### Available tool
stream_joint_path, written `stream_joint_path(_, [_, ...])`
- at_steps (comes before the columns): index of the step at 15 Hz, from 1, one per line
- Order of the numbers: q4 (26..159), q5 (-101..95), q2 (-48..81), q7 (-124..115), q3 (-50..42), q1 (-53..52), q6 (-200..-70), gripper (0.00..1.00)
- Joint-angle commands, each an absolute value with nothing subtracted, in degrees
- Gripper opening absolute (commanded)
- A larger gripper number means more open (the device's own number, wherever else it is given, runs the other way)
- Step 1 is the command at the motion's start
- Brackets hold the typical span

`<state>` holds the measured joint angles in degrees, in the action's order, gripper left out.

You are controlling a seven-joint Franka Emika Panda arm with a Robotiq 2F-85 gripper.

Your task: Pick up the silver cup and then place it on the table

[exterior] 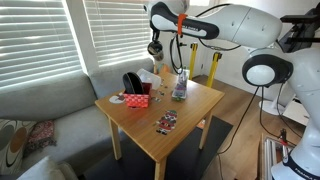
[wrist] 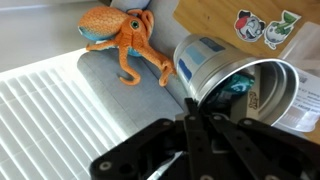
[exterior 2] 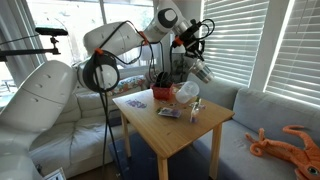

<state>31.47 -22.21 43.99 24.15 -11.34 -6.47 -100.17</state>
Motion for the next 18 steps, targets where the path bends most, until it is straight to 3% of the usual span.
stream_joint_path(1, [32.6, -15.5, 42.7, 21.5, -8.2, -2.5, -99.9, 0.01])
stream_joint_path(6, [32.6, -8.2, 43.1, 13.9, -7.0, 4.6, -102.6, 0.01])
stream_joint_path(7, [31.5, -11.0, 44.0, 16.7, -8.1, 2.6, -100.9, 0.05])
stream_joint_path(18, [33.7, 1.4, 45.9, 12.0, -3.6, 13.8, -96.1, 0.01])
